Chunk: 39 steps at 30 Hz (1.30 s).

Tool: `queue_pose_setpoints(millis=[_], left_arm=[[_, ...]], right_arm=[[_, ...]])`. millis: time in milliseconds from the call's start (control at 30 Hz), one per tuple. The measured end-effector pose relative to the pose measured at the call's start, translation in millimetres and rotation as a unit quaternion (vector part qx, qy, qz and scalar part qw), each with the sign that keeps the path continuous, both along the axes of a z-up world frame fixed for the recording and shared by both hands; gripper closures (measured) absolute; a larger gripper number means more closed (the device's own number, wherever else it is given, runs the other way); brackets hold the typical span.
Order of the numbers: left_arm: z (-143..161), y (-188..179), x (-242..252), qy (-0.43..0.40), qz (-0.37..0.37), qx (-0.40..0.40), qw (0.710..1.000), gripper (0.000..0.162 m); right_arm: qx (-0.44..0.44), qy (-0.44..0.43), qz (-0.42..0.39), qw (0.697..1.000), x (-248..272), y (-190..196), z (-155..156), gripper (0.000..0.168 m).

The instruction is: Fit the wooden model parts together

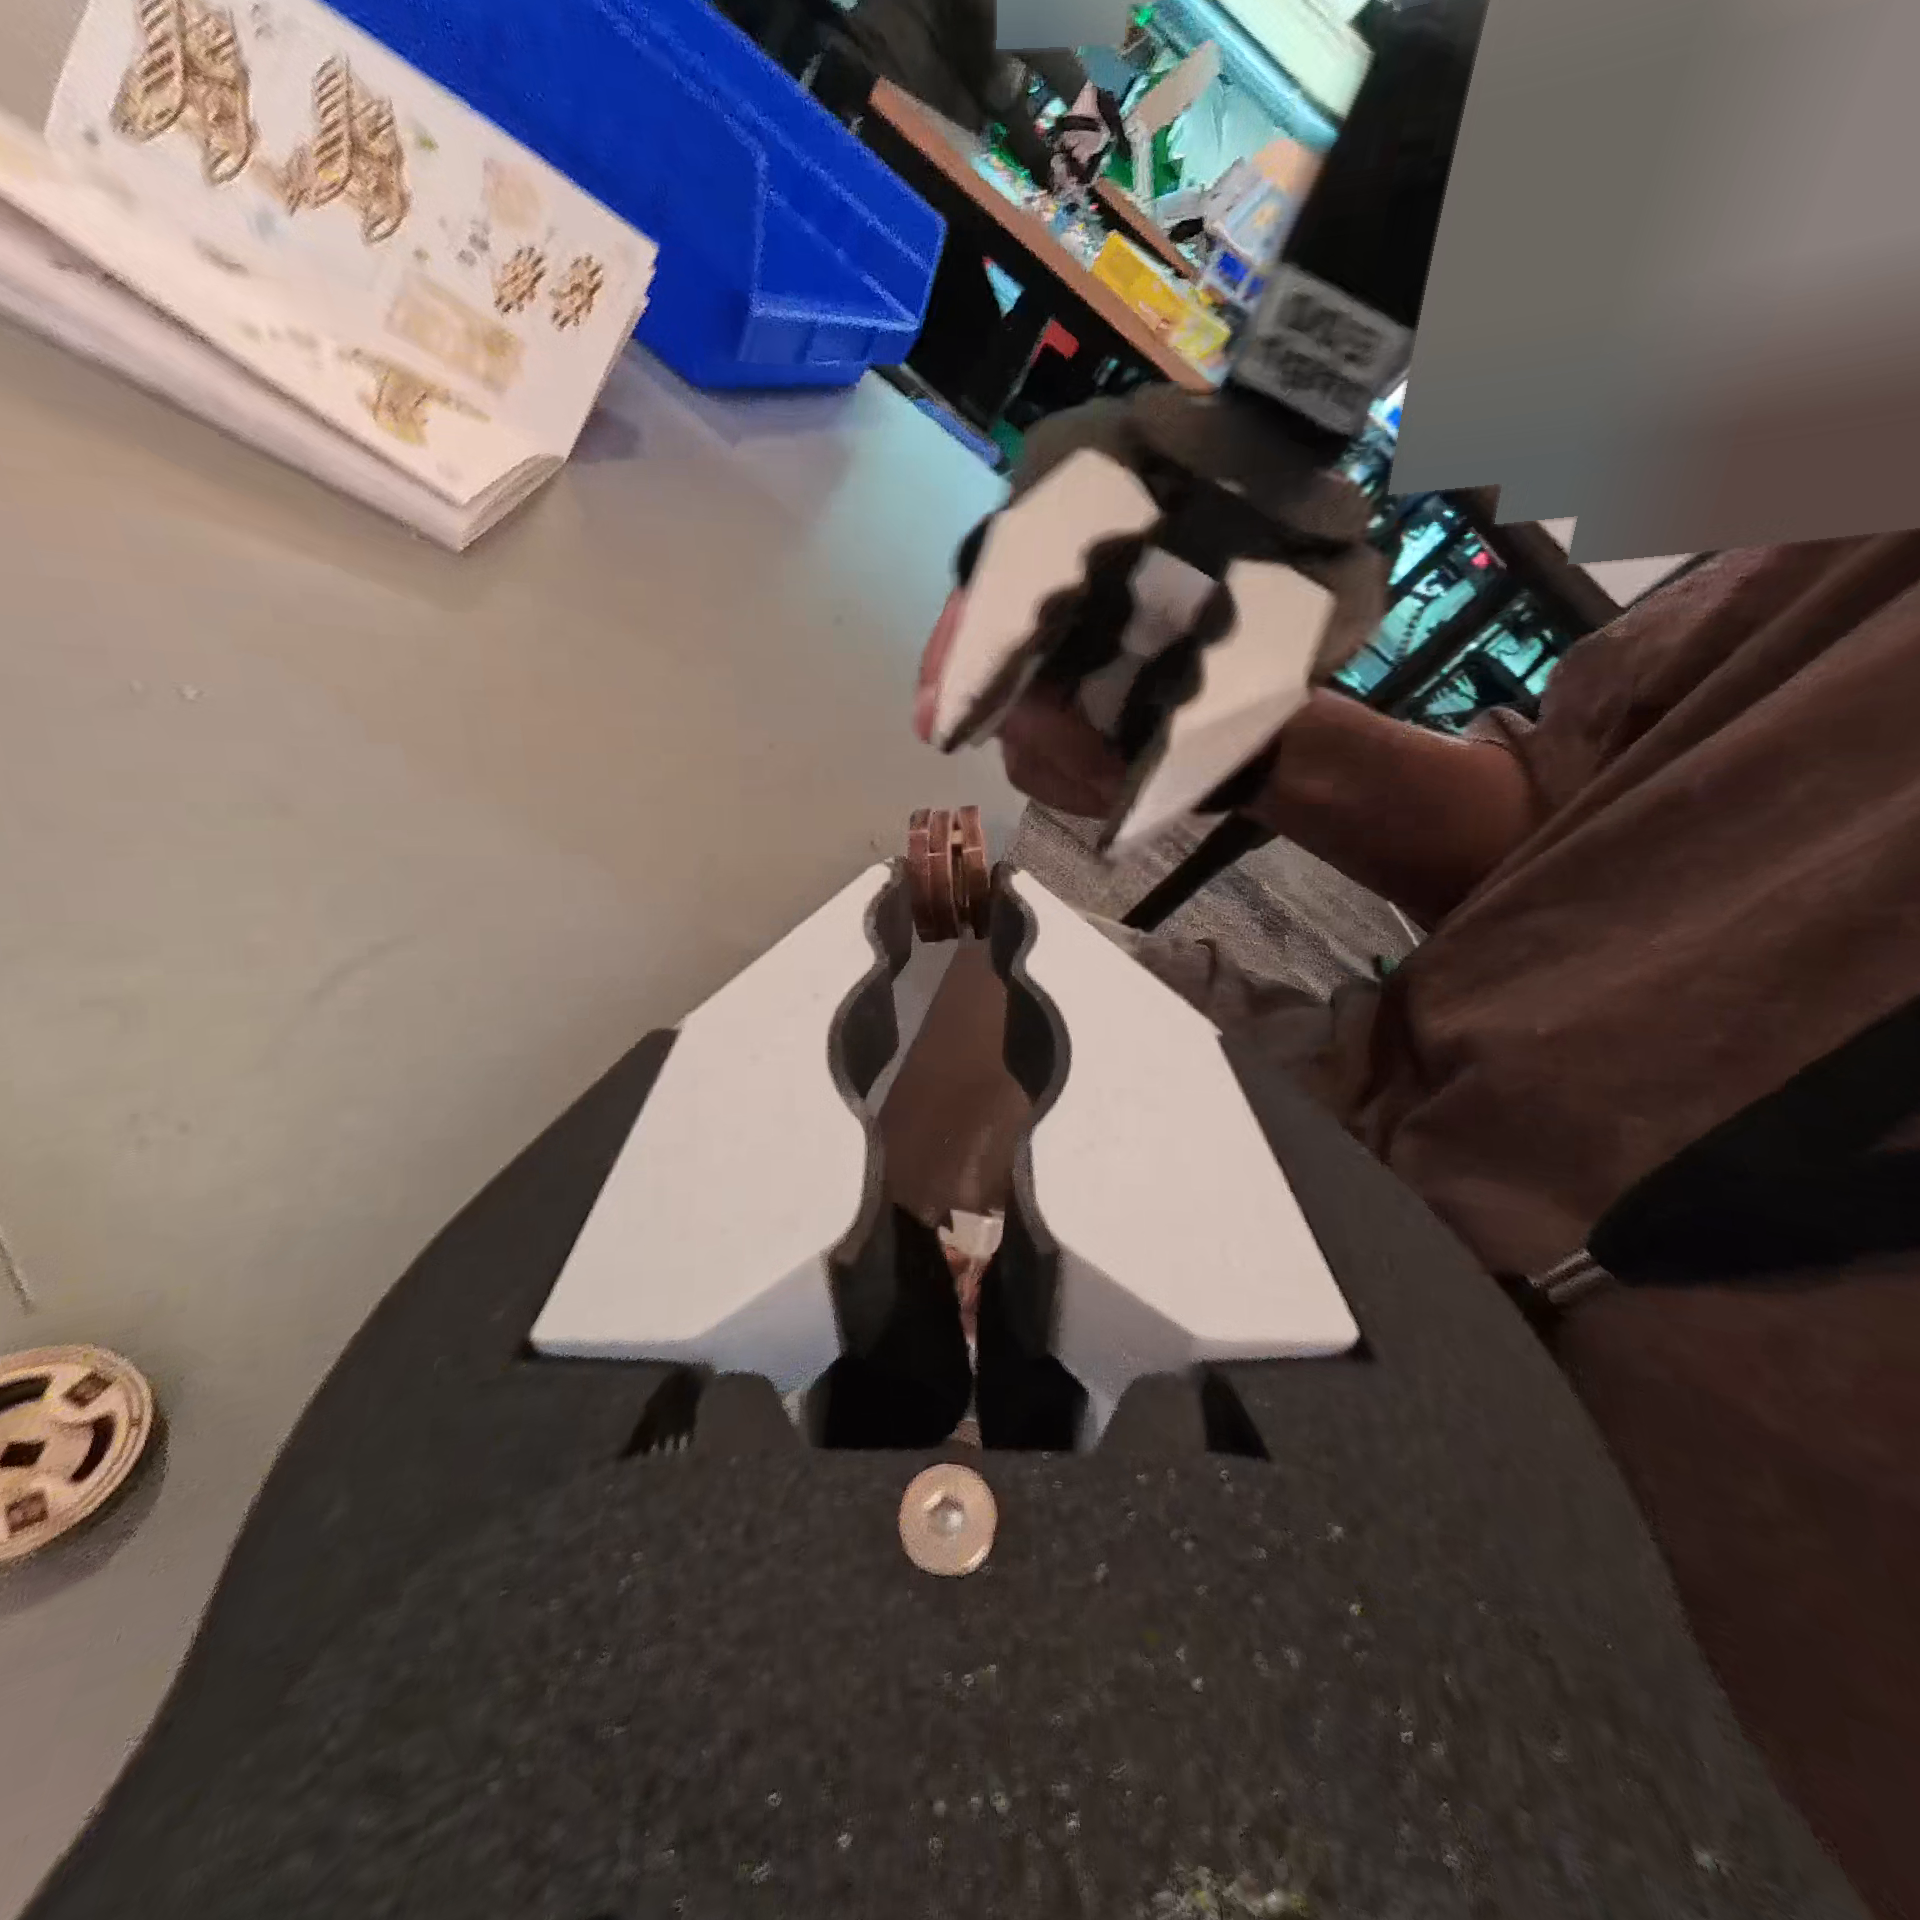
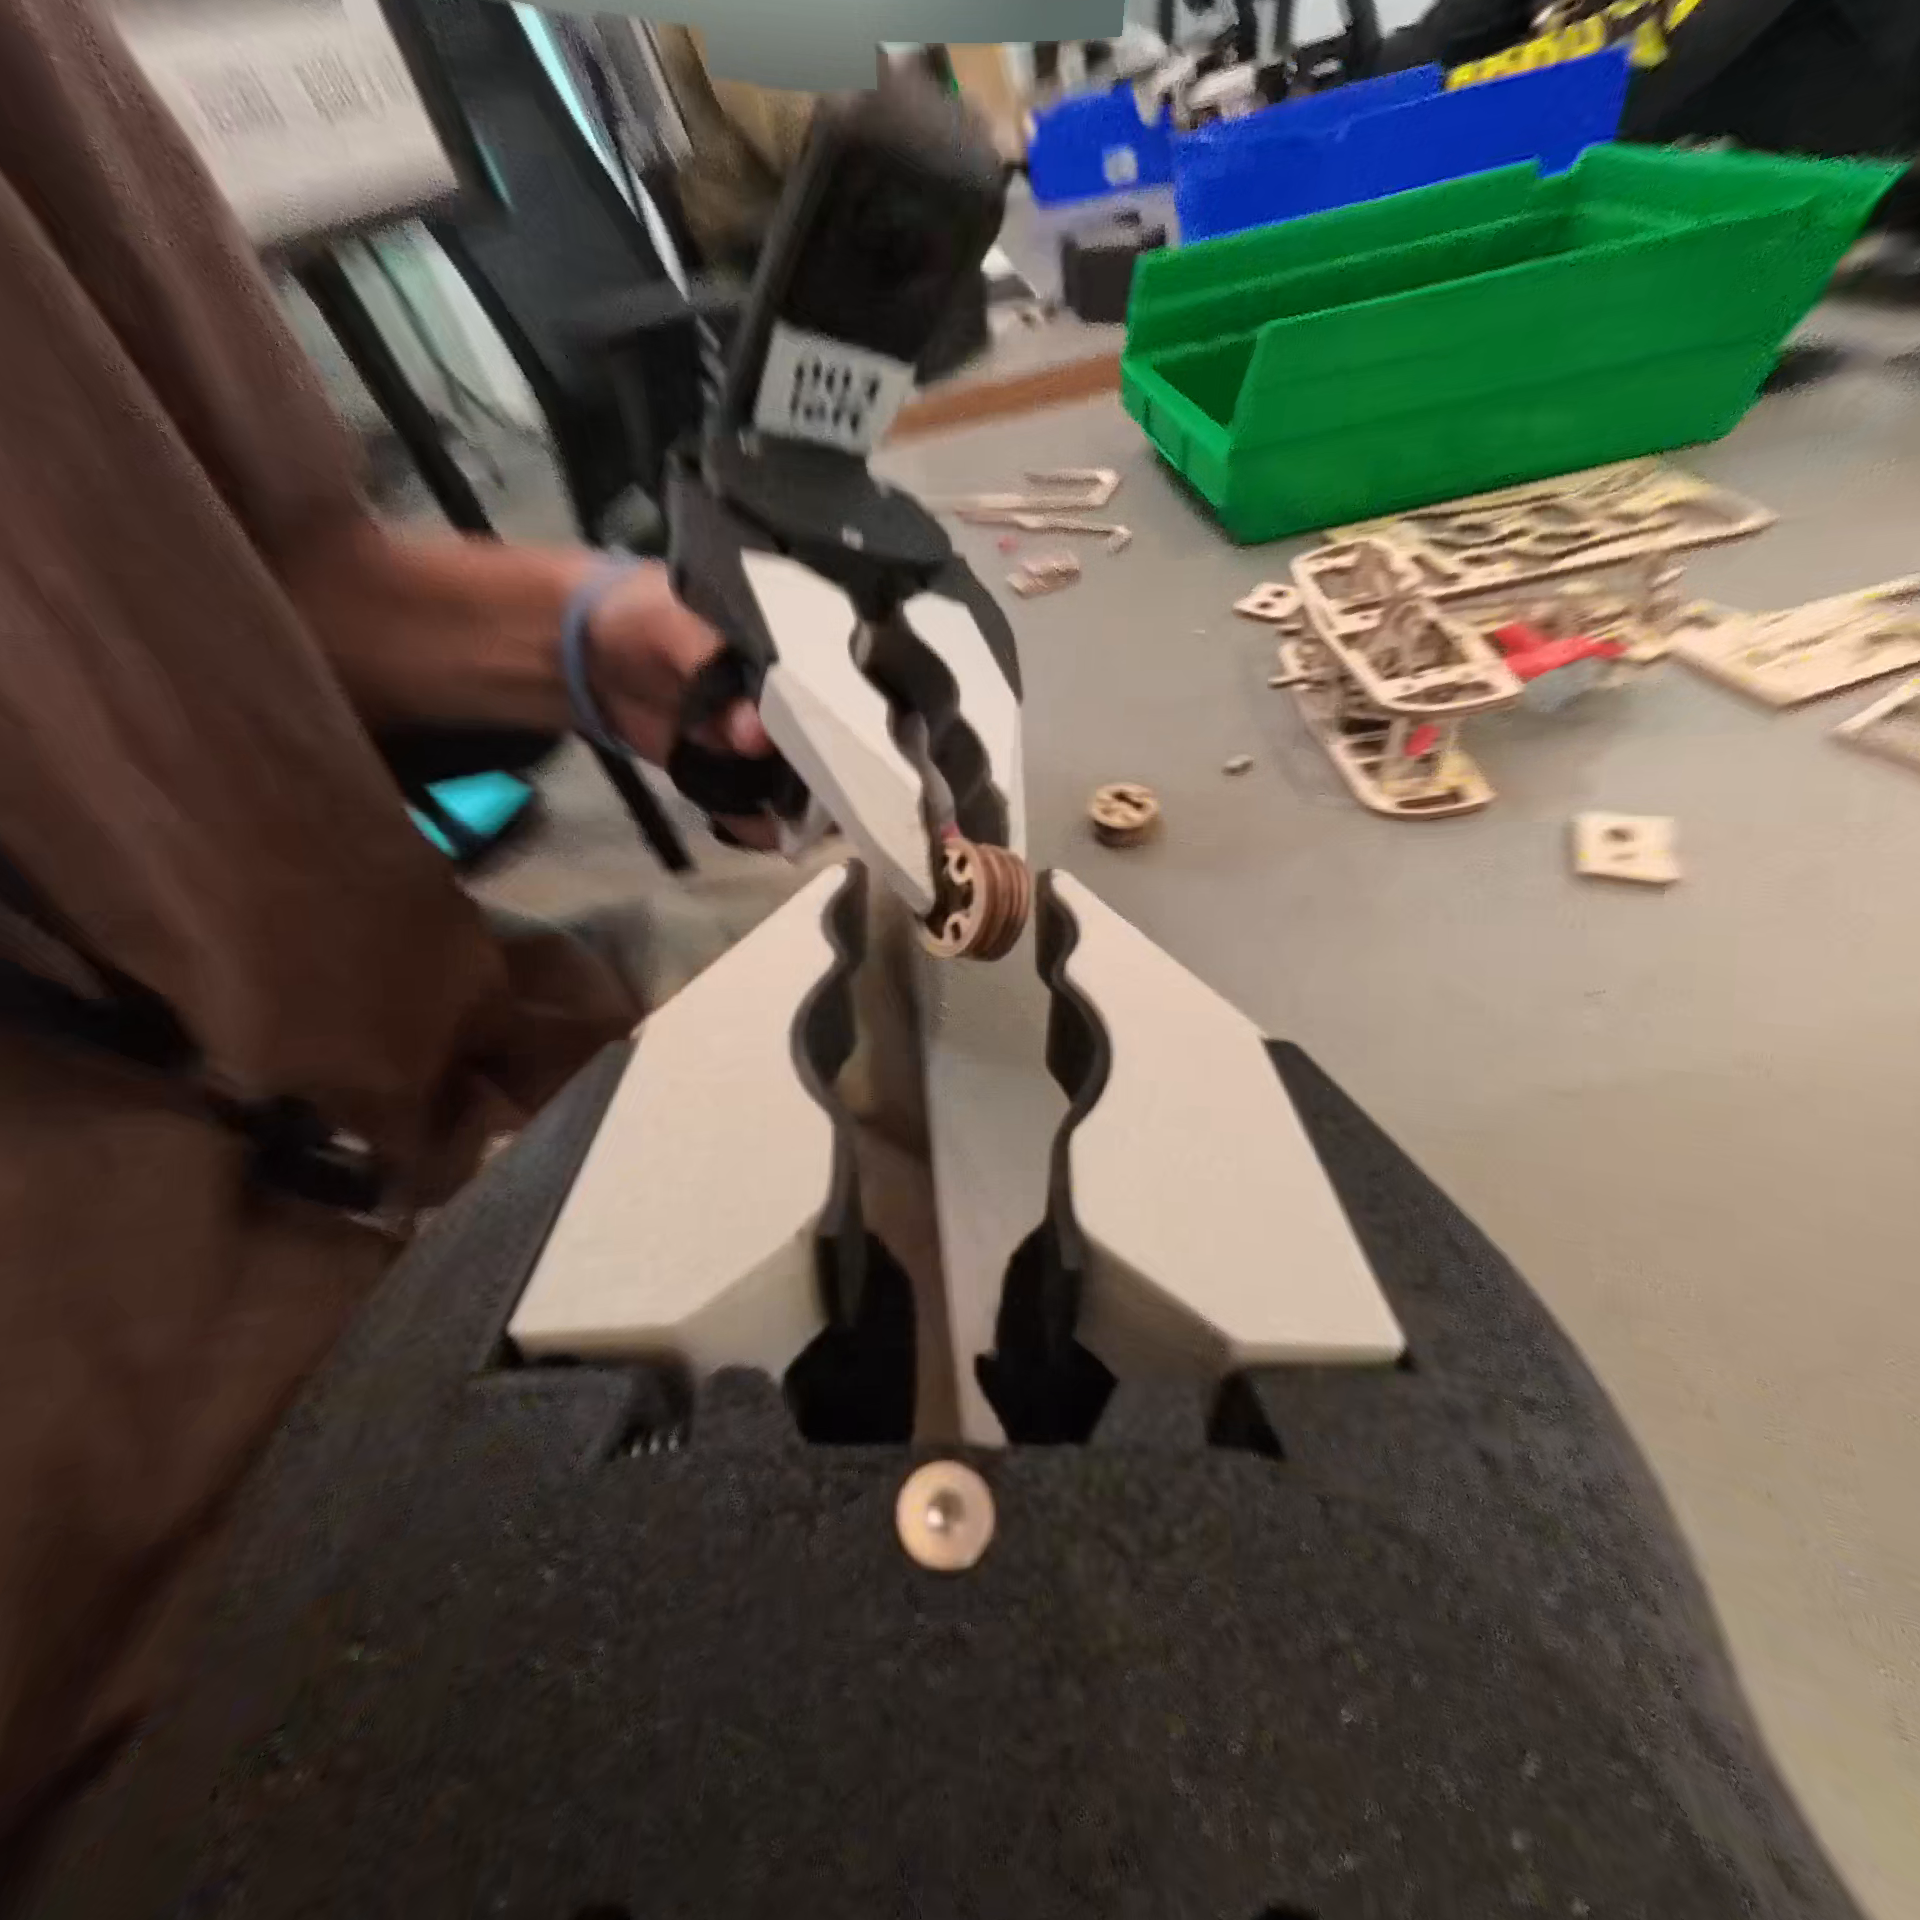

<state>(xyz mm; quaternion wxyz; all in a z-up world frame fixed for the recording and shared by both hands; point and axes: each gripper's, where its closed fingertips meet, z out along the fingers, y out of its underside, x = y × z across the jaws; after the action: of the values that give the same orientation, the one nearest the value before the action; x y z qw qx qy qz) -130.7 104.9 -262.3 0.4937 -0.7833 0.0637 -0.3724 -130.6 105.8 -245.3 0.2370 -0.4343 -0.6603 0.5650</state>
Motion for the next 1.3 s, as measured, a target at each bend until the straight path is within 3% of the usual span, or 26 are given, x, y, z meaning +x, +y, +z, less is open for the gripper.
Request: queue_pose_setpoints(millis=[67,133,200,400,500,833,1300], left_arm=[[10,0,4,-0.004,-0.003,0.032,0.999,0.150],[22,-1,8,-0.015,-0.007,0.060,0.998,0.150],[26,-1,10,-0.024,-0.013,0.068,0.997,0.150],[37,-2,13,-0.061,-0.016,0.083,0.995,0.151],[38,-1,14,-0.041,-0.017,0.090,0.995,0.153],[27,-4,13,0.053,-0.025,0.086,0.995,0.153],[26,-10,21,0.070,-0.048,0.095,0.992,0.153]], right_arm=[[-0.103,-0.024,0.025,0.994,-1,2,6,0.128],[-0.135,-0.037,0.067,0.988,3,-8,5,0.130],[-0.112,-0.026,0.067,0.991,3,-11,6,0.148],[-0.079,-0.003,0.059,0.995,5,-10,13,0.153],[-0.085,-0.008,0.061,0.994,6,-9,14,0.156],[-0.114,-0.028,0.082,0.990,9,-11,6,0.155],[-0.116,-0.024,0.107,0.987,15,-13,12,0.159]])
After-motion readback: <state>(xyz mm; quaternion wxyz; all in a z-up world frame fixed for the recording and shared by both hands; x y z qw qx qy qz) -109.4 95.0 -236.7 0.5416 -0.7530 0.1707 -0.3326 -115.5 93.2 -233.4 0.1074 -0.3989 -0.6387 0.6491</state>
